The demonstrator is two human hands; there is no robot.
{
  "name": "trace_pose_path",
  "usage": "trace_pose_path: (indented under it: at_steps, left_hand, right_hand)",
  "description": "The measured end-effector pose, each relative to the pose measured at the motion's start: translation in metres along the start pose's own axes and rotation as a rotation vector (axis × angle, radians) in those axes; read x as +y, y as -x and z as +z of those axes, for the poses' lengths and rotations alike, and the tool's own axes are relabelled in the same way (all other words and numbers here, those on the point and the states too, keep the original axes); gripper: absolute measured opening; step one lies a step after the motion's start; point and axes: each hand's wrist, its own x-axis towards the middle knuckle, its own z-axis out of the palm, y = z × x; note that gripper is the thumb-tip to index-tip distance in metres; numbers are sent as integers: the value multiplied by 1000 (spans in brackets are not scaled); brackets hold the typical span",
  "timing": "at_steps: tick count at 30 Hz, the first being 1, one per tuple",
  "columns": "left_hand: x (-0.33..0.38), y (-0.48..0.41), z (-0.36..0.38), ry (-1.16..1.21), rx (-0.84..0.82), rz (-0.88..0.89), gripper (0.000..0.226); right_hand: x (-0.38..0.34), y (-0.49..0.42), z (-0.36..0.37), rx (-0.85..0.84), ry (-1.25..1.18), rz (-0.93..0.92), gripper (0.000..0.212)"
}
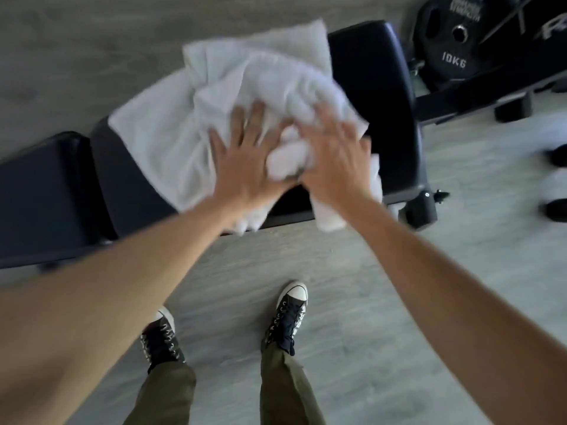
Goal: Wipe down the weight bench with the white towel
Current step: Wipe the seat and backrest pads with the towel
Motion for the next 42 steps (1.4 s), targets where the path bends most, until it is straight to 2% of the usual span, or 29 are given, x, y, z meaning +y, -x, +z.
trace_pose_path:
  at_steps: [3,6,10,13,16,17,19,22,26,30,33,37,42]
  left_hand:
    - [45,-89,-31,5,-37,15,101]
    - [88,-124,-39,31,-114,50,98]
    - [89,-77,-22,26,-58,160,104]
    - [61,-26,-15,-8,-118,291,102]
    - [37,16,-21,26,-100,290,96]
    - [33,27,-23,27,-50,278,90]
    - [34,45,-29,-27,55,253,74]
    - [37,59,-30,-101,-3,237,61]
    - [33,66,-30,-52,-6,249,56]
    - [26,77,-25,-154,-23,213,60]
    - [22,83,-16,-274,-35,225,69]
    - [26,65,-36,-268,-43,244,51]
    - [40,63,-102,-265,-141,228,34]
  right_hand:
    - [45,-63,-42,71,1,113,62]
    - [86,-80,-63,98,-51,188,57]
    - [86,-24,-44,87,-58,173,53]
    - [73,27,-37,-49,-20,78,66]
    - [59,39,-44,-174,-6,6,64]
    - [52,41,-43,-162,1,16,67]
    - [33,51,-41,-37,12,48,77]
    - [13,77,-22,75,51,59,75]
    - [15,93,-5,6,126,21,66]
    - [15,88,-6,-14,180,-17,80]
    - [15,94,-5,-55,241,61,85]
    - [18,94,-16,-19,223,146,72]
    - [-1,102,-59,66,12,196,43]
